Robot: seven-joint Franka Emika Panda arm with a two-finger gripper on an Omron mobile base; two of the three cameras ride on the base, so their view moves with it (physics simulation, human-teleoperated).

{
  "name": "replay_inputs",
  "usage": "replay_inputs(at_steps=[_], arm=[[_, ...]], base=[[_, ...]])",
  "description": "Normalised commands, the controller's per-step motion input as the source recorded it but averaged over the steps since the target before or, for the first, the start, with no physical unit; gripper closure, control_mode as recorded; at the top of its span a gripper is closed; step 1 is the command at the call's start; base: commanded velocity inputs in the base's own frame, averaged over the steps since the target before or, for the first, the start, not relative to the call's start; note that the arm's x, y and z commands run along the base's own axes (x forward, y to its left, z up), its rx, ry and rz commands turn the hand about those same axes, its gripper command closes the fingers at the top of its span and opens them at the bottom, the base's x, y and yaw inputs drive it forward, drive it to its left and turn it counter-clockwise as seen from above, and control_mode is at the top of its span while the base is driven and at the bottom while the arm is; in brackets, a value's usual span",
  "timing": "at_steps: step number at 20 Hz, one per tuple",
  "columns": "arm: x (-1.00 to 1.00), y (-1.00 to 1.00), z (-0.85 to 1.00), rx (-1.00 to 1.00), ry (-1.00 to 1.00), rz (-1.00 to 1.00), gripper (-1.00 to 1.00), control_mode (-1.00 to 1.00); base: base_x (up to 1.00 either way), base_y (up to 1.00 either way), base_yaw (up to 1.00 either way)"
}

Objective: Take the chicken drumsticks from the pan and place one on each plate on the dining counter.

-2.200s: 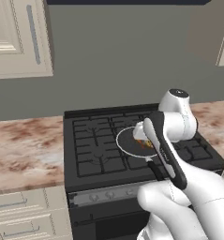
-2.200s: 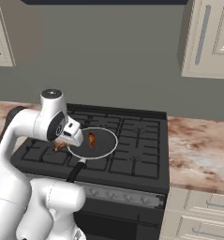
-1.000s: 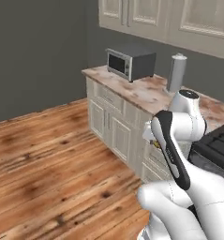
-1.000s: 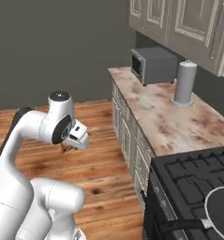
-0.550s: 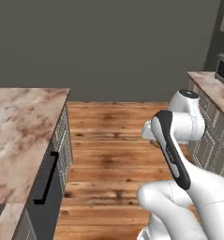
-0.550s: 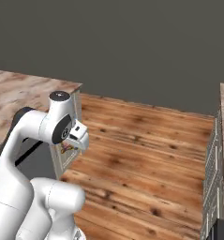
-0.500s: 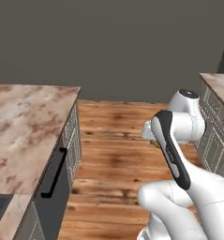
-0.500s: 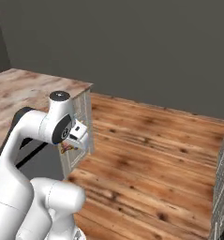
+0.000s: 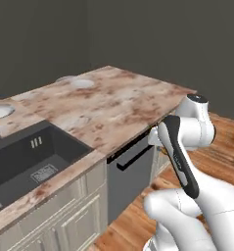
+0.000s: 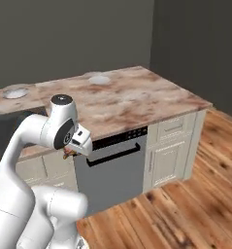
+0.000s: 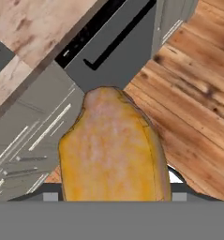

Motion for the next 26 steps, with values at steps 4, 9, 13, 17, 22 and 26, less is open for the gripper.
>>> replay_inputs(at_steps=[4, 9, 13, 17, 22, 26], arm=[[0.00, 0.00, 0.00, 0.00, 0.00, 0.00, 1.00, 1.00], [0.00, 0.00, 0.00, 0.00, 0.00, 0.00, 1.00, 1.00], [0.00, 0.00, 0.00, 0.00, 0.00, 0.00, 1.00, 1.00], [0.00, 0.00, 0.00, 0.00, 0.00, 0.00, 1.00, 1.00], [0.00, 0.00, 0.00, 0.00, 0.00, 0.00, 1.00, 1.00], [0.00, 0.00, 0.00, 0.00, 0.00, 0.00, 1.00, 1.00]], base=[[0.45, -0.02, 0.89], [0.83, -0.14, 0.63], [0.53, -0.82, 0.09], [0.44, -0.95, 0.00], [0.26, -0.99, 0.00], [0.19, -1.00, 0.00]])
